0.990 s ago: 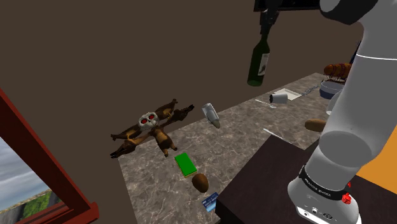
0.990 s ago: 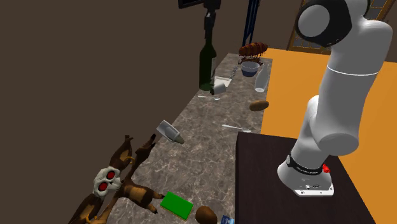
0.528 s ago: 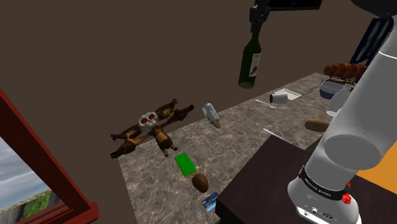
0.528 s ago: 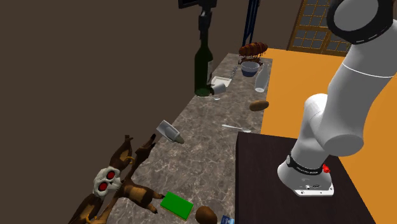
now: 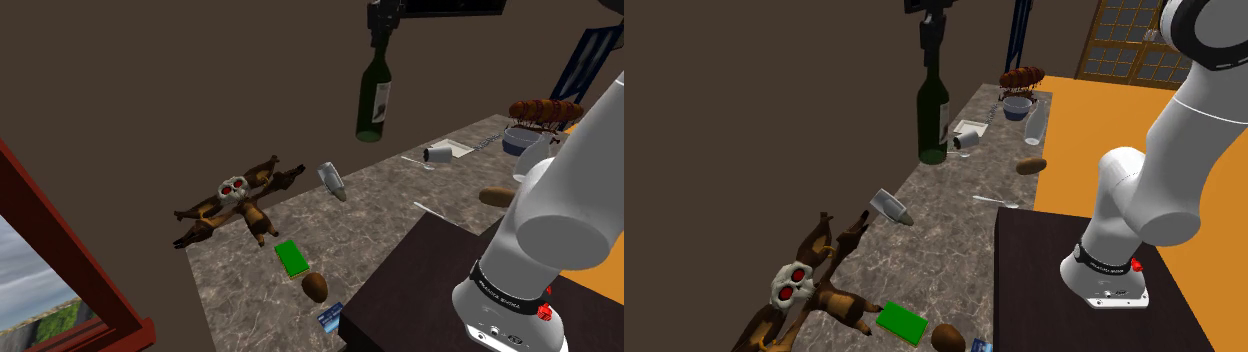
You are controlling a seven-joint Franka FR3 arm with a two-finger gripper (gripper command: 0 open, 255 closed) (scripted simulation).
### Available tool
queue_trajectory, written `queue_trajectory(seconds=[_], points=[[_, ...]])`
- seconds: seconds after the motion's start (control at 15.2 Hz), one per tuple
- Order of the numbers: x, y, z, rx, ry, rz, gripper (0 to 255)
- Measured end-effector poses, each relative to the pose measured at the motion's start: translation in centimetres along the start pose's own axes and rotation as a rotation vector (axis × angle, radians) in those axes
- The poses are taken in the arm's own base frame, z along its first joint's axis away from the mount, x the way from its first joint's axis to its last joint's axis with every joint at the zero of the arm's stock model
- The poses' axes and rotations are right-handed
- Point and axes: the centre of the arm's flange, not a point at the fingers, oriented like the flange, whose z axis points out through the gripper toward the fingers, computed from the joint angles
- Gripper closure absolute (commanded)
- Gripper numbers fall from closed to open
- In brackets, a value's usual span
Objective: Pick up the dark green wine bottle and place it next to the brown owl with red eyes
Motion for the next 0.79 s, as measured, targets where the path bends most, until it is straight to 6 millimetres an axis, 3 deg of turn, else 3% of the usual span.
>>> queue_trajectory(seconds=[0.79], points=[[1.2,-15.3,-2.9,-0.001,0.000,0.001,255]])
